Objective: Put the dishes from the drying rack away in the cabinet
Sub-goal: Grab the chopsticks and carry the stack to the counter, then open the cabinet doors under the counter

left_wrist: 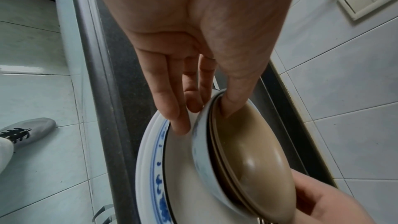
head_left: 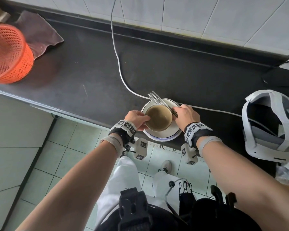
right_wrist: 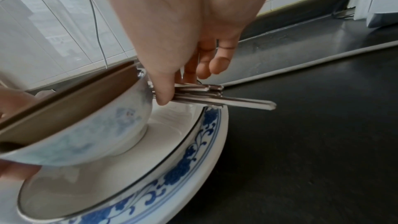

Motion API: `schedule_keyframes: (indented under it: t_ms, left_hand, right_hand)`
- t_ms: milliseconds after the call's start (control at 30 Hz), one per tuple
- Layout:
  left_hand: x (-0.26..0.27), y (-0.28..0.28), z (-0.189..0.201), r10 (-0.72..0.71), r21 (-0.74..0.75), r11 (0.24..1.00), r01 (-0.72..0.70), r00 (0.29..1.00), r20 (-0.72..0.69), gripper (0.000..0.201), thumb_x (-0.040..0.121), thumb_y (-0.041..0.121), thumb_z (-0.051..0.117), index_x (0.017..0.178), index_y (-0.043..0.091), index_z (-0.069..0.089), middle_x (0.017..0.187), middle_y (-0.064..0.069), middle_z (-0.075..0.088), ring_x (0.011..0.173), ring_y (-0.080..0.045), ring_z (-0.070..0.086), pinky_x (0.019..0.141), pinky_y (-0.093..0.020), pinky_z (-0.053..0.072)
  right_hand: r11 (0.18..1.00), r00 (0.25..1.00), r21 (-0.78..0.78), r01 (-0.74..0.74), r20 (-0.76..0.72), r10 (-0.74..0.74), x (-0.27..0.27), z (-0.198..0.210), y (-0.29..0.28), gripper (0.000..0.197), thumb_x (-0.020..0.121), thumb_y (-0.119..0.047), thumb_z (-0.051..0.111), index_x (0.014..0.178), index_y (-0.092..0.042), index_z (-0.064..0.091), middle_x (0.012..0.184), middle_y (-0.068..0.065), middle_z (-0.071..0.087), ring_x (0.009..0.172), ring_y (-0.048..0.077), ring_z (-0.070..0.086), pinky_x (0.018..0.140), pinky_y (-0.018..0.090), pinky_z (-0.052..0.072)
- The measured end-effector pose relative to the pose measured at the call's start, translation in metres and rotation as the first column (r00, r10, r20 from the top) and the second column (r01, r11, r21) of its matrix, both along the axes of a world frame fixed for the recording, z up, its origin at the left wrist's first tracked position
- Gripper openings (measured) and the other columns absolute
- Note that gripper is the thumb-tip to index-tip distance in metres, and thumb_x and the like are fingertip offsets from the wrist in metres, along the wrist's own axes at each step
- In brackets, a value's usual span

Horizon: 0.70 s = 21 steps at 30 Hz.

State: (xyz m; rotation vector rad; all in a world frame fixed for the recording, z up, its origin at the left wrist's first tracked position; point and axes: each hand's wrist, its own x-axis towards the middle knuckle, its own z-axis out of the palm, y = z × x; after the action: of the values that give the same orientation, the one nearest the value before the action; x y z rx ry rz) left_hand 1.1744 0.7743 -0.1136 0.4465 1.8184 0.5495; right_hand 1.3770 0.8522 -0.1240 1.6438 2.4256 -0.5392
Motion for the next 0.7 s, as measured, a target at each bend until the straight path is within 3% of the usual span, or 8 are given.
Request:
schedule_keyframes:
  t_ms: [133,267,333,433,567,700]
  left_hand:
    - [0.002,-0.001,0.002,0.009,0.016,1.000,-0.008,0.999,-0.047,0.013,0.085,0.027,0.074,0.090,0.019,0.065,0.084,-0.007,0.072,0.081,-0.029,0.078,0.077,-0.038,0.064]
    - [0.007,-0.003,0.006,0.047,0.069,0.997,-0.040,0.993,-0.106,0.014,0.086,0.035,0.070,0.081,0.023,0.064,0.079,-0.006,0.068,0.070,-0.026,0.075,0.076,-0.040,0.064]
    - [0.009,-0.006,0.008,0.115,0.087,0.991,-0.106,0.988,-0.102,0.021,0.085,0.038,0.067,0.080,0.017,0.064,0.075,-0.006,0.064,0.064,-0.026,0.070,0.077,-0.044,0.064]
    - [0.012,-0.011,0.011,0.207,0.116,0.974,-0.195,0.973,-0.105,0.031,0.084,0.037,0.061,0.091,0.007,0.064,0.072,-0.007,0.063,0.057,-0.025,0.066,0.078,-0.048,0.064]
    - [0.016,-0.024,0.013,0.227,0.154,0.965,-0.214,0.971,-0.072,0.026,0.084,0.036,0.058,0.085,0.010,0.061,0.072,-0.007,0.062,0.056,-0.025,0.064,0.074,-0.043,0.063]
    - [0.018,-0.045,0.012,0.195,0.159,0.969,-0.187,0.980,-0.038,0.022,0.087,0.030,0.057,0.075,0.011,0.059,0.067,-0.007,0.061,0.055,-0.026,0.061,0.064,-0.035,0.059]
  right_hand:
    - [0.998,0.996,0.002,0.055,-0.067,-0.055,0.007,-0.003,0.000,0.040,0.093,-0.036,0.060,0.132,-0.030,0.058,0.120,0.002,0.059,0.118,0.023,0.054,0.083,0.036,0.051]
    - [0.994,0.980,-0.005,0.111,-0.168,-0.111,0.014,-0.001,0.000,0.038,0.090,-0.042,0.063,0.126,-0.028,0.061,0.115,0.000,0.061,0.107,0.021,0.060,0.078,0.037,0.054]
    - [0.993,0.974,-0.004,0.116,-0.197,-0.115,0.017,0.004,-0.002,0.032,0.091,-0.041,0.062,0.120,-0.027,0.063,0.110,-0.001,0.062,0.100,0.022,0.063,0.073,0.036,0.053]
    - [0.988,0.966,0.037,0.152,-0.217,-0.140,0.018,0.015,-0.007,0.019,0.094,-0.038,0.054,0.097,-0.021,0.062,0.093,0.000,0.064,0.078,0.024,0.062,0.061,0.032,0.047]
    - [0.976,0.960,-0.033,0.216,-0.174,-0.219,0.023,0.033,-0.024,0.038,0.096,-0.040,0.043,0.073,-0.013,0.056,0.065,0.005,0.058,0.063,0.031,0.056,0.054,0.030,0.039]
    - [0.954,0.944,-0.096,0.284,-0.145,-0.296,0.035,0.040,-0.062,0.043,0.098,-0.039,0.038,0.074,-0.010,0.060,0.067,0.009,0.062,0.065,0.032,0.061,0.056,0.031,0.041]
